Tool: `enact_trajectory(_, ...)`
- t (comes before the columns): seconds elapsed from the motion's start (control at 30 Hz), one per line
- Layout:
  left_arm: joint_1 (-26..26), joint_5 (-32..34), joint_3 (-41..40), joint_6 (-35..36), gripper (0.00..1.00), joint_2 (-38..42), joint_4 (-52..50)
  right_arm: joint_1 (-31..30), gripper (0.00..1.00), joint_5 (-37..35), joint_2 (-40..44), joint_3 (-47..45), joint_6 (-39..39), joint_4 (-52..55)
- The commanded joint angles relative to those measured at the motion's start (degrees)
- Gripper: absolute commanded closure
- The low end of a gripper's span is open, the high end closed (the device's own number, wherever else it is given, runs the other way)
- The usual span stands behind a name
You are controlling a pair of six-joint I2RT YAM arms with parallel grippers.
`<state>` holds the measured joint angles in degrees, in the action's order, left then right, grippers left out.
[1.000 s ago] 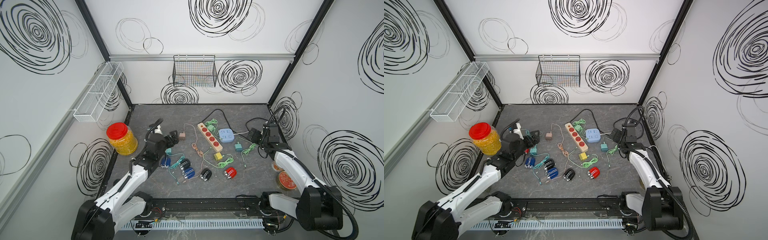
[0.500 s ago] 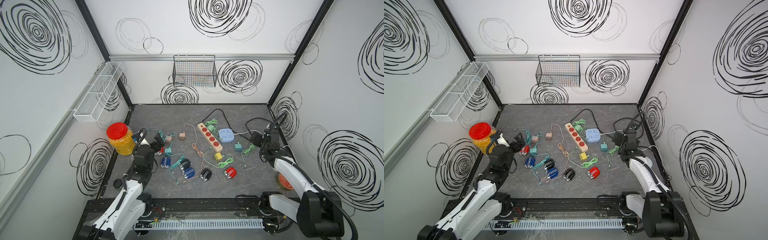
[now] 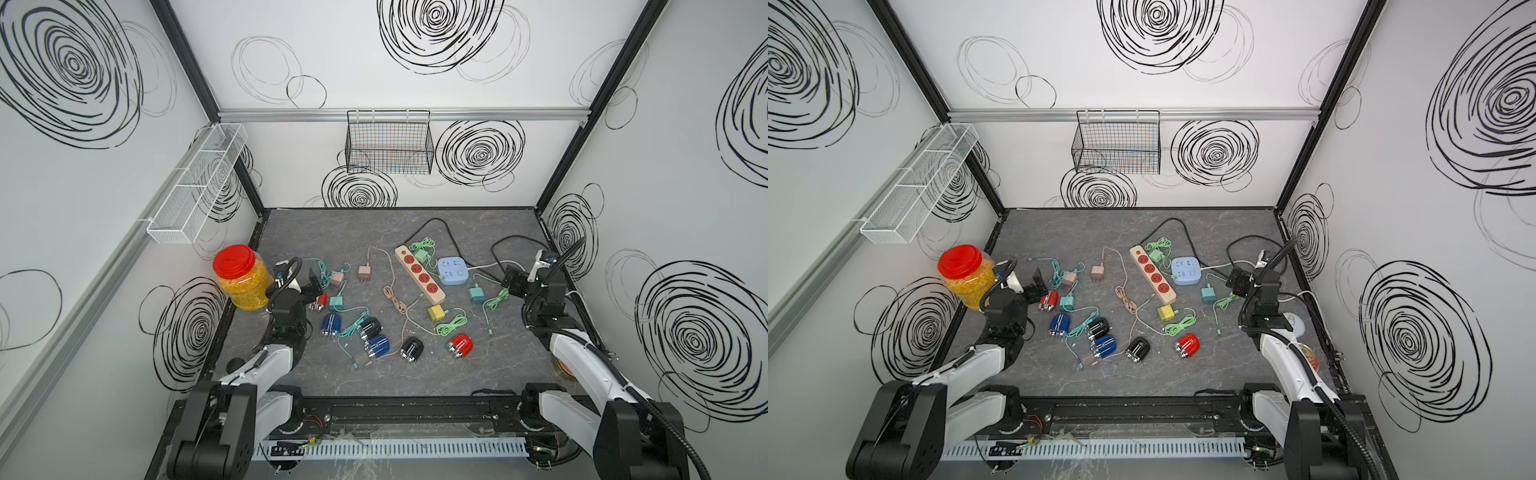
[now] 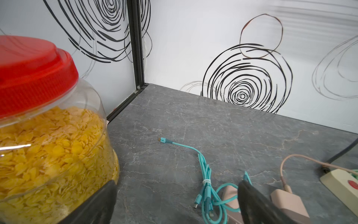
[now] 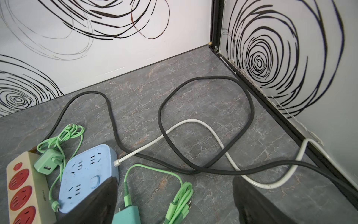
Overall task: Unplug the electric shaver
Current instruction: Reset both arms
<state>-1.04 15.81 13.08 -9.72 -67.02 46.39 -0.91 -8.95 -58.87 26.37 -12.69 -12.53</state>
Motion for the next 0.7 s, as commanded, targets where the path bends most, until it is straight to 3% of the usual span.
enact_trajectory(0.0,1.11,-5.28,-0.42,4.38,0.01,-3.48,13.07,0.61,0.05,0.9,-0.83,-0.79,3.59,-5.68)
enact_trajectory(0.2,1.57,-7.49,-0.42,5.25,0.01,-10.32,19.06,1.9,0.05,0.88,-2.84,-5.84,4.77,-16.6)
enact_trajectory(0.3,0.33,-11.88,-0.07,8.23,0.01,-16.25,24.22,2.81,0.05,2.64,-7.02,-6.87,5.63,-21.05)
enact_trajectory(0.4,-1.86,-8.76,0.11,9.81,0.01,-17.04,23.44,3.12,0.05,4.42,-10.82,-7.87,6.13,-25.94)
enact_trajectory(0.67,-0.73,-13.52,-0.67,10.12,0.01,-17.53,25.53,3.19,0.05,7.96,-18.72,-8.38,8.9,-36.22)
